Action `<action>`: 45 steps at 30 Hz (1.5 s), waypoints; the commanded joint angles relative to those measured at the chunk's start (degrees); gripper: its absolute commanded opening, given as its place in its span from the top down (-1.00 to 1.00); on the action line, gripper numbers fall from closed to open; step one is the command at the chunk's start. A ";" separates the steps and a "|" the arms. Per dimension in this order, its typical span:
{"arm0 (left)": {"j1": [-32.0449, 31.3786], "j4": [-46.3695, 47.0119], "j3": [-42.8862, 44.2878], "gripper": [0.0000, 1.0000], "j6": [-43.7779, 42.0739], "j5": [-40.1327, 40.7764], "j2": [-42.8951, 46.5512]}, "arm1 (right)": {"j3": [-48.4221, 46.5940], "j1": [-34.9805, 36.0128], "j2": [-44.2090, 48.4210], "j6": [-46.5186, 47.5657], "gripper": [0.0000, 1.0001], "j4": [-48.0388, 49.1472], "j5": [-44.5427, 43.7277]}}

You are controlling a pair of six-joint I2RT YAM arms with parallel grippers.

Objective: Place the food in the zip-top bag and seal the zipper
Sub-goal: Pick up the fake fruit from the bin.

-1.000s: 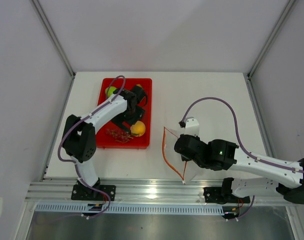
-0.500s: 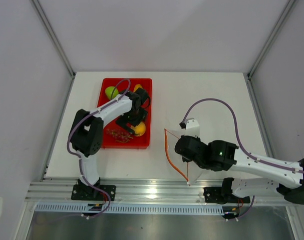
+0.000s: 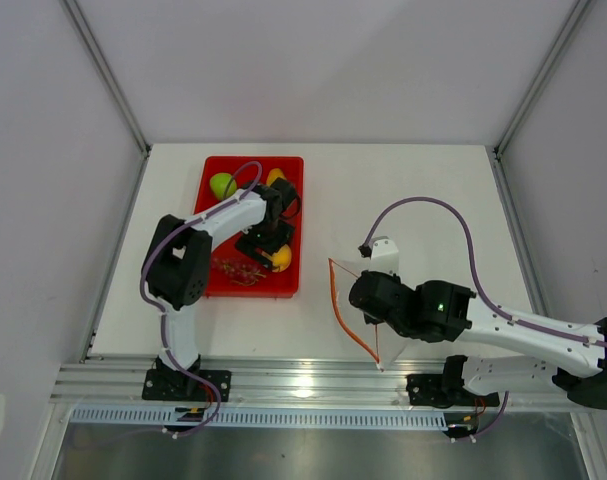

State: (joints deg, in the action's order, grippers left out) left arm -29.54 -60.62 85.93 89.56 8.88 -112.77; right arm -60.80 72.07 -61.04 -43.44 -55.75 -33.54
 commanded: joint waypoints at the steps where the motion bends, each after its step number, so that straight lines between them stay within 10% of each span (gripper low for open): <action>1: 0.45 0.68 -0.68 -0.50 0.44 0.52 2.82 | -0.20 -0.27 0.92 0.11 1.00 0.81 -0.47; 9: 0.45 0.06 -2.69 -0.40 -0.96 -0.18 7.21 | -0.20 -0.27 0.92 0.11 1.00 1.16 -0.56; 30: -1.05 6.12 -19.39 0.99 -11.86 -1.40 36.12 | -1.78 -2.46 -5.58 3.36 1.00 4.59 1.37; 39: -5.88 14.81 -29.15 0.99 -24.68 -1.49 54.39 | -3.89 -5.63 -9.36 2.75 1.00 5.21 3.48; 45: -7.81 32.65 -40.83 0.99 -34.71 -15.45 70.19 | -8.28 -6.24 -12.08 0.99 1.00 3.81 5.41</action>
State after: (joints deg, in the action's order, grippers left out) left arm -36.62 -40.27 48.73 62.83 2.66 -48.42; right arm -65.19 65.87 -72.20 -41.06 -52.01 -29.17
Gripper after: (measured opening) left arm 0.829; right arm 0.002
